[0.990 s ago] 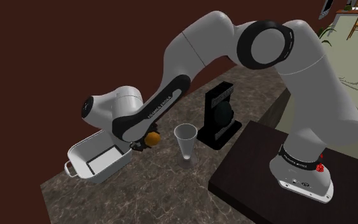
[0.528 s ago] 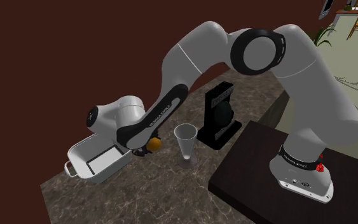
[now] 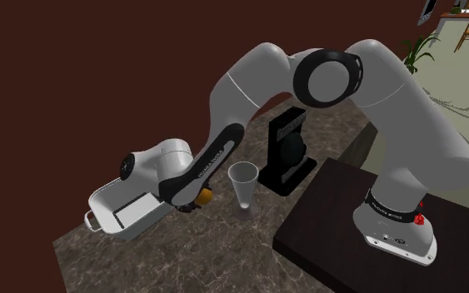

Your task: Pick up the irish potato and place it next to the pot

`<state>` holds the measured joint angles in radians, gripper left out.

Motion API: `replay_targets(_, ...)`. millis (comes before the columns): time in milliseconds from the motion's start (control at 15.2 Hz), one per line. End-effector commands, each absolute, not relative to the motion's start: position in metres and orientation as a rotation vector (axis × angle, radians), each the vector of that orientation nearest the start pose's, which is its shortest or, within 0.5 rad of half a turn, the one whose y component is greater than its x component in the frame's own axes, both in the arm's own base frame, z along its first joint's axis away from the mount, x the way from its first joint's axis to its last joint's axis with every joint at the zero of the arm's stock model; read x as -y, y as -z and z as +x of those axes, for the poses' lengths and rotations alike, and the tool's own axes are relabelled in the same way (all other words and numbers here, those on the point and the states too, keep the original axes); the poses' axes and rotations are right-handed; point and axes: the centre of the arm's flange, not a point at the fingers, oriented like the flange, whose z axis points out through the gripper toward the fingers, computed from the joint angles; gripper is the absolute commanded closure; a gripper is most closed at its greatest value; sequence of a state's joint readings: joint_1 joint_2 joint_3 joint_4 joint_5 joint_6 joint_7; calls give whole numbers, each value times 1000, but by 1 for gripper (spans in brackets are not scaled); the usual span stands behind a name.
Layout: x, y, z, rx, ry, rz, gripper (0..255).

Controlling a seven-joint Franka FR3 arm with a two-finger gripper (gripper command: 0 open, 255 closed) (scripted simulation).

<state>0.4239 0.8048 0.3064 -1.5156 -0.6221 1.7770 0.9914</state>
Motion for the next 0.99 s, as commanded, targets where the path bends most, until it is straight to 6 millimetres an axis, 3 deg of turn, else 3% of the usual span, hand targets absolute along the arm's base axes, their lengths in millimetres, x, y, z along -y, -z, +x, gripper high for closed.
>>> replay_targets(0,-378,-164,538,12,84,2566,255)
replay_targets(660,-378,-107,538,12,84,2566,255)
replay_targets(924,-378,-107,538,11,84,2566,255)
